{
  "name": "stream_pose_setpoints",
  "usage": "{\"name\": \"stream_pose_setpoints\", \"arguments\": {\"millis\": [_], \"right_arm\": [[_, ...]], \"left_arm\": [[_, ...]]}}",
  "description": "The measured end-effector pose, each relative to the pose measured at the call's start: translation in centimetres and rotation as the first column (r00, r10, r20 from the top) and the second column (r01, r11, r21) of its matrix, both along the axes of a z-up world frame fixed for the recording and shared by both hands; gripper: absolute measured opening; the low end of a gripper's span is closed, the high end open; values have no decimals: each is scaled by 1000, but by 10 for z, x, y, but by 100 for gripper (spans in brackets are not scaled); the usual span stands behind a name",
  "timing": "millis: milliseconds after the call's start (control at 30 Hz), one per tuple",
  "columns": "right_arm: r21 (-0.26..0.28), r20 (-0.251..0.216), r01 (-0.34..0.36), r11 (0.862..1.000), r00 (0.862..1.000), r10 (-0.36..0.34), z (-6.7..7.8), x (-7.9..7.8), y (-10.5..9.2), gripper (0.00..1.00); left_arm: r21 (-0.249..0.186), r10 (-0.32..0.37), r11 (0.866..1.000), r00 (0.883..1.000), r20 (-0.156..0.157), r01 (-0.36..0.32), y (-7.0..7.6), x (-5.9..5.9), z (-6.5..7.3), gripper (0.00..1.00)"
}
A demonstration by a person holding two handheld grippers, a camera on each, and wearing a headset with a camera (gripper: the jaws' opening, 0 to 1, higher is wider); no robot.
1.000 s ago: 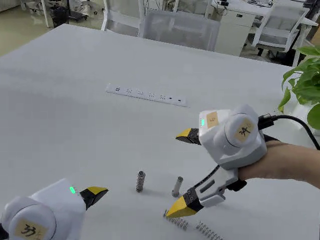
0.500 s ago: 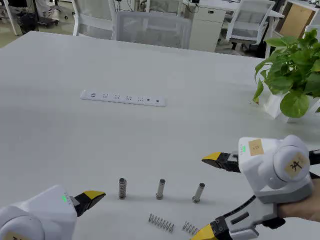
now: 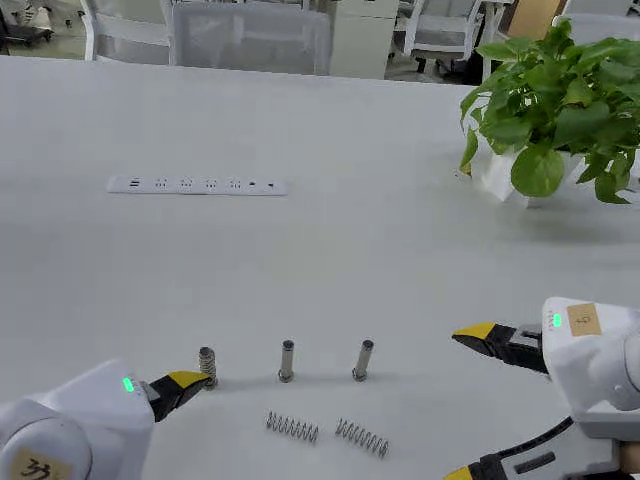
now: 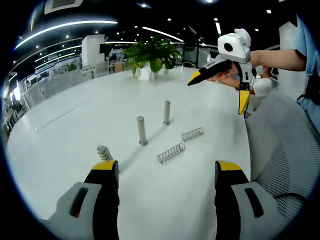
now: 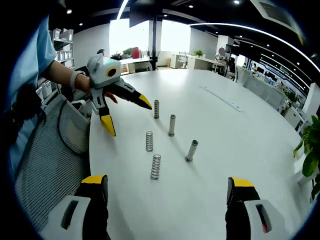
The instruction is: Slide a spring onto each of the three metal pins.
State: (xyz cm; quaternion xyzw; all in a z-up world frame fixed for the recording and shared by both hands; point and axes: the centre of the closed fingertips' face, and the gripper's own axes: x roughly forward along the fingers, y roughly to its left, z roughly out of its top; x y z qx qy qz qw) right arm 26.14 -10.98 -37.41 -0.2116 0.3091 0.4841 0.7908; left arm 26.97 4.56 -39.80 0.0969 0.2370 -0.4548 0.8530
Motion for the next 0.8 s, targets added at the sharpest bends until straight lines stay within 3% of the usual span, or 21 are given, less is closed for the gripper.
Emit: {"name": "stream_pose_setpoints", "arguments": {"millis": [367, 567, 800], "right_arm": [[15, -4, 51, 999, 999, -50, -3, -8, -11, 99], [19, -12, 63, 998, 998, -63, -7, -15, -14, 99], [23, -23, 90, 996, 996, -89, -8, -21, -23, 99]], "left_arm": [[38, -72, 997, 997, 1, 72, -11, 1, -10, 71], [72, -115, 991, 993, -26, 117, -20, 4, -29, 67], [76, -160, 984, 986, -41, 163, -33, 7, -33, 61]]}}
